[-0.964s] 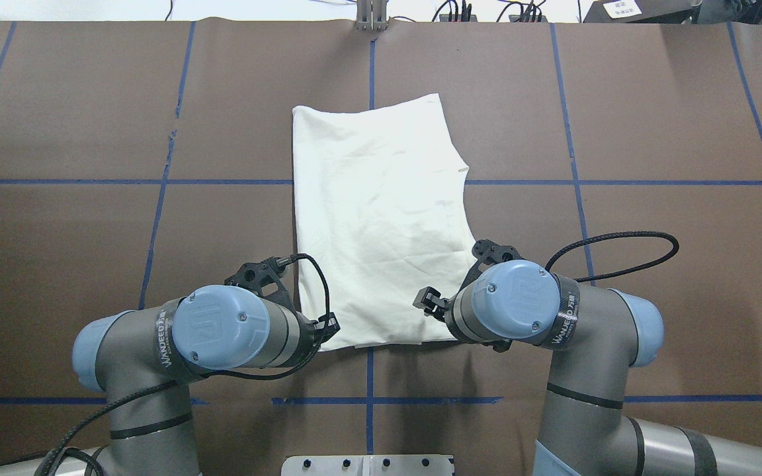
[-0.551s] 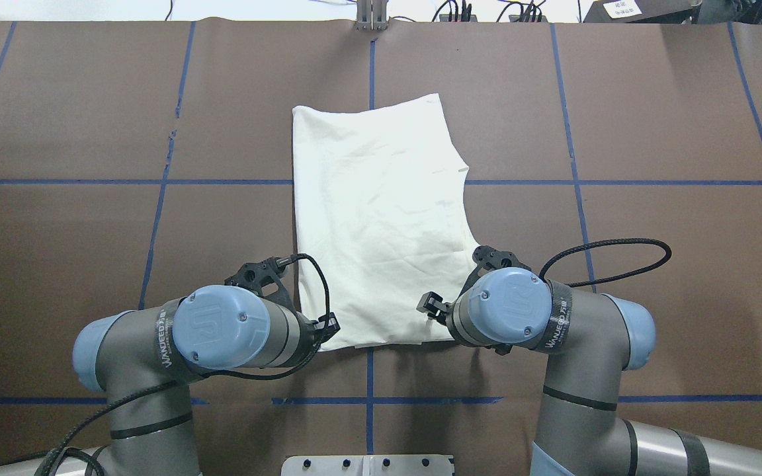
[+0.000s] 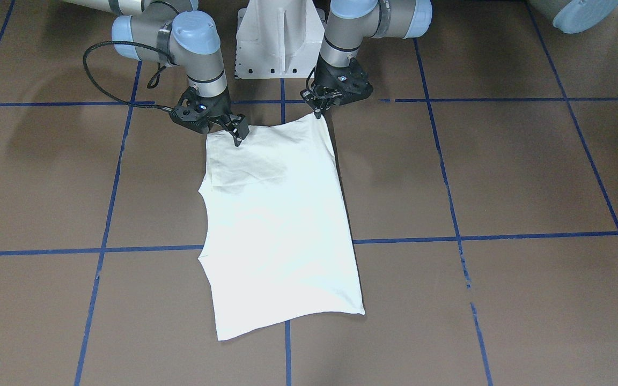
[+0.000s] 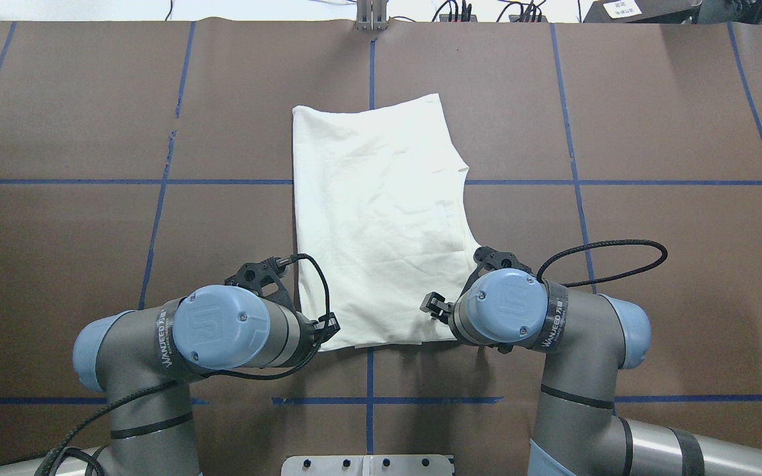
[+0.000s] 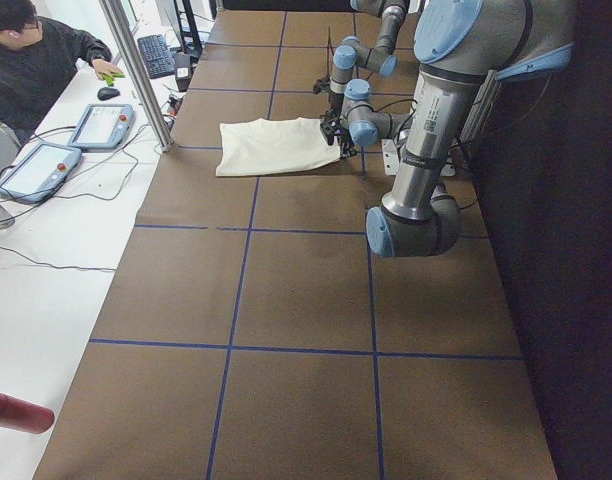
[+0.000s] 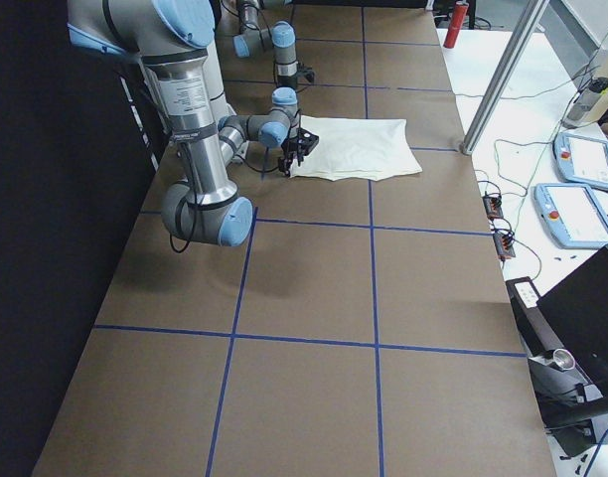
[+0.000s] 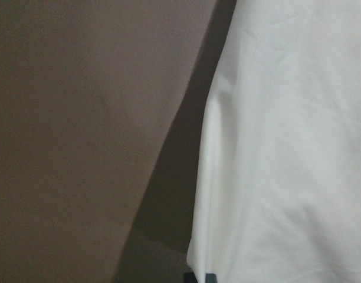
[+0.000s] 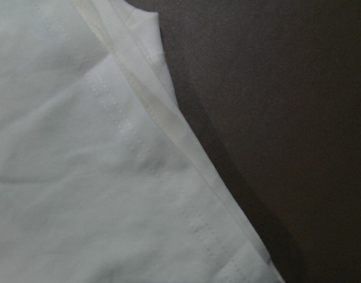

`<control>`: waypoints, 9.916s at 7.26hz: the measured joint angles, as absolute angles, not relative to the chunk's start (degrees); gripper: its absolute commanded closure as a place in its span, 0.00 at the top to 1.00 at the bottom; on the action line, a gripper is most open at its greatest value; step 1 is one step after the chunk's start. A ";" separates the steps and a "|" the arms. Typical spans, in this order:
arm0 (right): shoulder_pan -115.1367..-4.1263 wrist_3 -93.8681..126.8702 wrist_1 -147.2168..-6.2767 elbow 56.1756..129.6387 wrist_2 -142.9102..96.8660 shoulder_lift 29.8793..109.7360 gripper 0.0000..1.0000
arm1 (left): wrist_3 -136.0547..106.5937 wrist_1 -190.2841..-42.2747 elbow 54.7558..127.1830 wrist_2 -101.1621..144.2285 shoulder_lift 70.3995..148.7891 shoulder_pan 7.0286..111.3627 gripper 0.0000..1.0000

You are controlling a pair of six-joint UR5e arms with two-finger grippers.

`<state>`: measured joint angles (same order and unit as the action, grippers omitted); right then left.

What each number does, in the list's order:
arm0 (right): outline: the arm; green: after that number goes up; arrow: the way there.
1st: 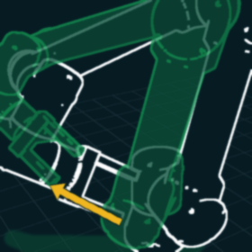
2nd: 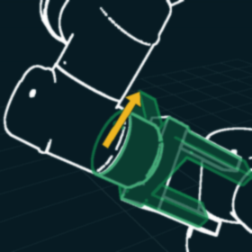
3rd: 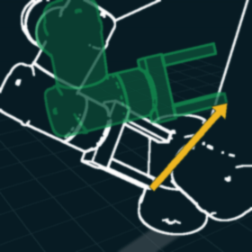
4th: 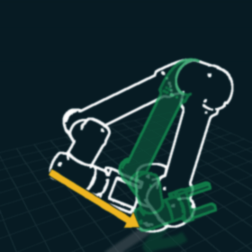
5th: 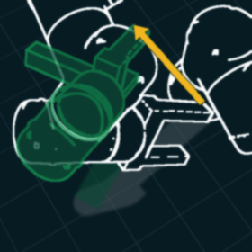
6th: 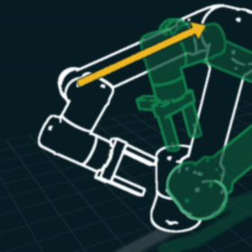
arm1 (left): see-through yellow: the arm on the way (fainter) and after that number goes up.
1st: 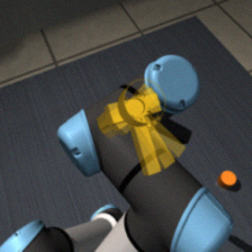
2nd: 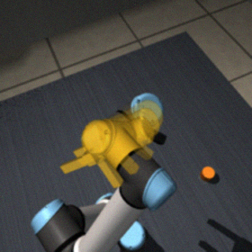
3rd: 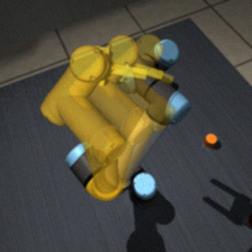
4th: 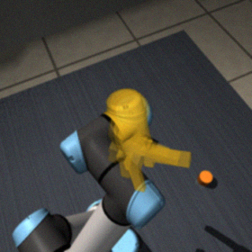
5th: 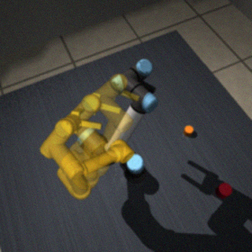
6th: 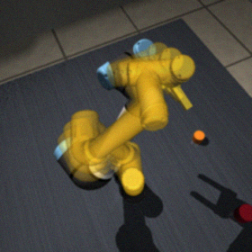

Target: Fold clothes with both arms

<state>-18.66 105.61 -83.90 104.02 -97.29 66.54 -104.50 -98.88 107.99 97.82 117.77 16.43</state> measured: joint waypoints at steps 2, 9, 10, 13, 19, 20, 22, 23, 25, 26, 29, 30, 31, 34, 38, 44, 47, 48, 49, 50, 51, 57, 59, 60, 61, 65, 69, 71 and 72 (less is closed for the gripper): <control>-18.71 105.60 -84.03 103.98 -97.01 66.51 0.50 | -104.50 -98.88 107.95 97.80 117.77 16.44 0.00; -19.24 105.31 -84.28 104.17 -97.59 65.86 0.00 | -104.50 -98.88 107.79 97.73 117.71 16.44 0.00; -19.42 105.25 -84.43 104.22 -97.65 65.38 0.00 | -104.50 -98.88 107.77 97.73 117.71 16.44 0.00; -19.80 105.21 -84.16 104.77 -98.34 64.80 0.00 | -104.48 -98.86 108.19 97.75 117.71 16.45 0.00; -15.47 105.02 -82.68 120.17 -104.13 70.84 0.00 | -104.54 -90.18 124.94 97.58 114.08 9.81 0.00; -15.52 104.51 -80.73 119.36 -104.34 70.74 0.00 | -104.52 -89.88 125.38 97.67 114.27 9.37 0.00; -20.86 101.88 -77.05 114.60 -105.48 68.50 0.00 | -102.32 -89.90 124.65 98.37 115.13 13.69 0.00; -25.73 100.75 -76.32 111.27 -108.75 65.97 0.00 | -98.78 -90.00 122.80 100.23 116.04 18.30 0.00; -33.75 99.11 -76.03 102.25 -114.21 58.13 0.00 | -93.17 -91.11 117.70 104.18 118.89 27.67 0.00; -36.59 98.11 -75.98 95.21 -115.27 53.32 0.00 | -91.33 -94.02 112.37 105.63 121.48 31.81 0.00; -40.28 91.61 -71.42 75.15 -115.60 44.68 1.00 | -87.66 -112.10 87.32 106.20 127.24 39.70 1.00; -41.00 89.33 -68.44 72.02 -115.45 44.24 1.00 | -83.78 -115.46 83.06 105.21 127.61 41.63 1.00; -42.36 87.29 -66.76 70.44 -115.93 44.08 1.00 | -80.51 -116.85 81.35 104.56 127.76 43.26 1.00; -48.54 81.22 -66.34 69.67 -121.86 44.08 1.00 | -81.03 -125.03 81.34 106.64 126.78 44.45 1.00; -57.03 65.93 -72.94 71.06 -125.49 45.71 1.00 | -96.44 -139.58 81.16 108.49 123.88 36.17 1.00; -59.71 63.12 -74.56 71.39 -126.57 45.46 1.00 | -100.08 -144.35 87.94 114.78 117.01 24.77 1.00; -59.76 62.94 -74.46 71.79 -126.65 45.74 1.00 | -102.47 -144.01 95.39 114.29 112.02 21.83 1.00; -59.75 62.80 -74.45 72.01 -126.67 45.96 1.00 | -101.57 -143.90 99.49 116.50 107.56 24.03 1.00; -59.72 62.24 -74.44 72.40 -126.69 46.50 1.00 | -99.55 -143.83 102.30 119.52 103.85 28.73 1.00; -59.73 61.06 -74.44 72.78 -126.59 47.10 1.00 | -97.47 -143.78 103.63 122.11 101.40 33.93 1.00; -59.79 60.03 -74.44 72.95 -126.36 47.41 1.00 | -96.09 -143.02 103.47 123.31 100.63 37.53 1.00; -59.78 59.33 -74.39 73.04 -126.13 47.46 1.00 | -94.93 -134.94 90.59 118.82 113.52 38.41 0.83; -59.82 59.33 -74.38 73.04 -126.22 47.48 1.00 | -94.94 -134.92 88.47 116.95 114.17 36.39 0.58; -59.84 59.33 -74.36 73.04 -126.26 47.51 1.00 | -94.98 -134.91 88.04 116.70 114.40 36.05 0.47; -59.88 59.33 -74.37 73.03 -126.29 47.54 1.00 | -95.00 -134.91 87.88 116.65 114.53 35.90 0.39; -59.93 59.33 -74.42 73.03 -126.30 47.58 1.00 | -94.82 -134.91 87.73 116.65 114.55 34.92 0.00; -60.06 59.33 -74.44 72.95 -126.23 47.62 1.00 | -94.56 -134.88 88.27 117.22 113.88 36.80 0.00; -60.10 59.33 -74.44 72.96 -126.29 47.52 1.00 | -93.79 -134.83 88.26 117.45 112.40 39.09 0.00; -60.15 59.33 -74.42 72.99 -126.32 47.63 1.00 | -93.61 -134.83 88.22 117.47 112.01 39.70 0.00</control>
